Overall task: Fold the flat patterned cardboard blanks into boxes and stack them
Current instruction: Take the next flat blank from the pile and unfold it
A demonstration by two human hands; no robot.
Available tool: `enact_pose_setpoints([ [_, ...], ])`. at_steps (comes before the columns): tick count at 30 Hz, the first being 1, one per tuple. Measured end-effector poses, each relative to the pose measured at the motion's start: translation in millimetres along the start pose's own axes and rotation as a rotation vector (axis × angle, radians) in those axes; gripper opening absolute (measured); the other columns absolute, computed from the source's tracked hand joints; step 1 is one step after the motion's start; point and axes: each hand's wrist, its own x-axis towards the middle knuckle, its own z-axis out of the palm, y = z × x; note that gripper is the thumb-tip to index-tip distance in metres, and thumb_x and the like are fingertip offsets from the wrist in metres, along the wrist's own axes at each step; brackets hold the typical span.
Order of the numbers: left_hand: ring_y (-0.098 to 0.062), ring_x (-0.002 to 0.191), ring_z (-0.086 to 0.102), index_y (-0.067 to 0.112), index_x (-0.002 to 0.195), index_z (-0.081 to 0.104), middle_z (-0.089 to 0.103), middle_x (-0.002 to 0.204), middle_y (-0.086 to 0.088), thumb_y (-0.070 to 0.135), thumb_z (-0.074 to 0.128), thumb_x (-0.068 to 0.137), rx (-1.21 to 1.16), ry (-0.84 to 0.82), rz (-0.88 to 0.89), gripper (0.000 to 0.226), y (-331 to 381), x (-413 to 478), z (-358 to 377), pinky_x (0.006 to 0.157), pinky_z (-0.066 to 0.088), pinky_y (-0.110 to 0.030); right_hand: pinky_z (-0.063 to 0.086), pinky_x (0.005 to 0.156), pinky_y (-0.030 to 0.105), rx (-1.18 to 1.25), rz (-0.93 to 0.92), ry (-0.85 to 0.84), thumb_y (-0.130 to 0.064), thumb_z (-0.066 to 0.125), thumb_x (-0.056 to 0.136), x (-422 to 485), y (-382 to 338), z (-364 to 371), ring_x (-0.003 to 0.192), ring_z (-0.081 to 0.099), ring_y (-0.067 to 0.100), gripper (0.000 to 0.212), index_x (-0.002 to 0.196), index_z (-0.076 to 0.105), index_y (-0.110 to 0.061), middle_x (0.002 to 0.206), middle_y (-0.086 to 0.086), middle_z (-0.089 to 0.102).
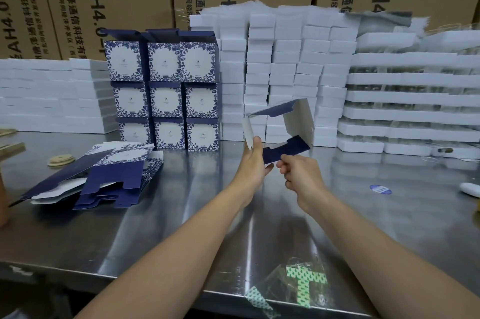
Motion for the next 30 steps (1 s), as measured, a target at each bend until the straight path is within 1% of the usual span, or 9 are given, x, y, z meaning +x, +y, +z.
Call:
enact_pose_setpoints([
  [2,-0.012,0.113,0.072,0.009,0.132,0.060,0.074,0.118,-0.003,0.052,0.026,0.114,-0.019,0.022,-0.014,0.058,-1.4,0.2,1.9,0.098,0.059,-0.026,0.031,0.044,0.022,0.043,0.010,0.010,-0.014,0.061,0.101,0.7,-0.5,0.0,0.046,0.039,0.009,0.026,0.077,0.069,-0.006,0.061,0.000,0.058],
  [5,-0.014,0.120,0.067,0.014,0.150,0.045,0.062,0.134,0.005,0.053,0.028,0.113,-0.036,0.064,-0.009,0.056,-0.9,2.4,-0.4,0.089,0.058,-0.018,0.026,0.041,0.021,0.025,0.084,-0.121,-0.021,0.064,0.103,0.5,-3.0,-4.9,0.044,0.037,0.008,0.024,0.086,0.072,-0.006,0.064,0.000,0.063],
  [9,-0.019,0.140,0.054,0.018,0.160,0.039,0.050,0.158,-0.004,0.053,0.028,0.113,-0.056,0.067,0.018,0.060,-0.1,4.8,-4.5,0.108,0.054,-0.033,0.024,0.041,0.022,-0.027,0.104,-0.112,-0.030,0.064,0.100,3.3,-6.3,-9.0,0.043,0.037,0.010,0.031,0.080,0.073,-0.009,0.059,-0.003,0.056],
  [14,-0.017,0.135,0.059,0.015,0.158,0.042,0.056,0.152,-0.007,0.051,0.027,0.114,-0.040,0.055,0.008,0.059,0.3,4.4,-3.3,0.106,0.055,-0.032,0.026,0.042,0.022,-0.027,0.049,-0.052,-0.026,0.058,0.100,1.0,-2.7,-6.4,0.043,0.034,0.010,0.031,0.074,0.069,-0.011,0.056,-0.004,0.049],
  [18,-0.004,0.112,0.067,0.010,0.151,0.047,0.067,0.125,0.000,0.050,0.029,0.114,-0.029,0.062,0.018,0.058,-0.3,3.2,-1.8,0.087,0.060,-0.020,0.029,0.049,0.025,-0.006,-0.018,0.044,-0.019,0.055,0.098,-1.7,-1.0,-0.5,0.046,0.034,0.013,0.031,0.068,0.061,-0.011,0.053,-0.003,0.045],
  [20,-0.003,0.114,0.066,0.009,0.153,0.044,0.065,0.129,0.000,0.051,0.029,0.113,-0.027,0.056,0.013,0.059,-0.3,2.0,-0.3,0.085,0.060,-0.018,0.029,0.046,0.024,0.036,-0.006,0.054,-0.017,0.055,0.099,-1.5,-3.1,-1.0,0.044,0.034,0.012,0.032,0.068,0.060,-0.011,0.052,-0.003,0.047],
  [24,-0.019,0.137,0.056,0.014,0.159,0.039,0.052,0.155,-0.008,0.051,0.029,0.113,-0.054,0.095,0.009,0.060,2.2,3.8,-4.1,0.103,0.057,-0.031,0.025,0.041,0.022,-0.014,0.053,-0.095,-0.027,0.061,0.101,-0.7,-7.9,-6.3,0.044,0.034,0.010,0.030,0.076,0.067,-0.011,0.057,-0.003,0.053],
  [27,-0.022,0.145,0.050,0.017,0.161,0.037,0.047,0.160,-0.007,0.052,0.029,0.113,-0.062,0.112,0.023,0.060,5.1,3.5,-5.8,0.110,0.054,-0.039,0.025,0.042,0.022,-0.018,0.050,-0.035,-0.032,0.065,0.098,1.7,-9.1,-8.0,0.044,0.034,0.011,0.030,0.077,0.070,-0.011,0.058,-0.003,0.052],
  [30,-0.022,0.145,0.050,0.018,0.161,0.036,0.047,0.160,-0.006,0.052,0.029,0.113,-0.068,0.109,0.029,0.060,5.3,2.1,-5.1,0.107,0.055,-0.037,0.026,0.042,0.022,-0.017,0.024,-0.004,-0.030,0.063,0.098,2.6,-9.0,-8.9,0.044,0.034,0.010,0.030,0.077,0.070,-0.011,0.058,-0.004,0.051],
])
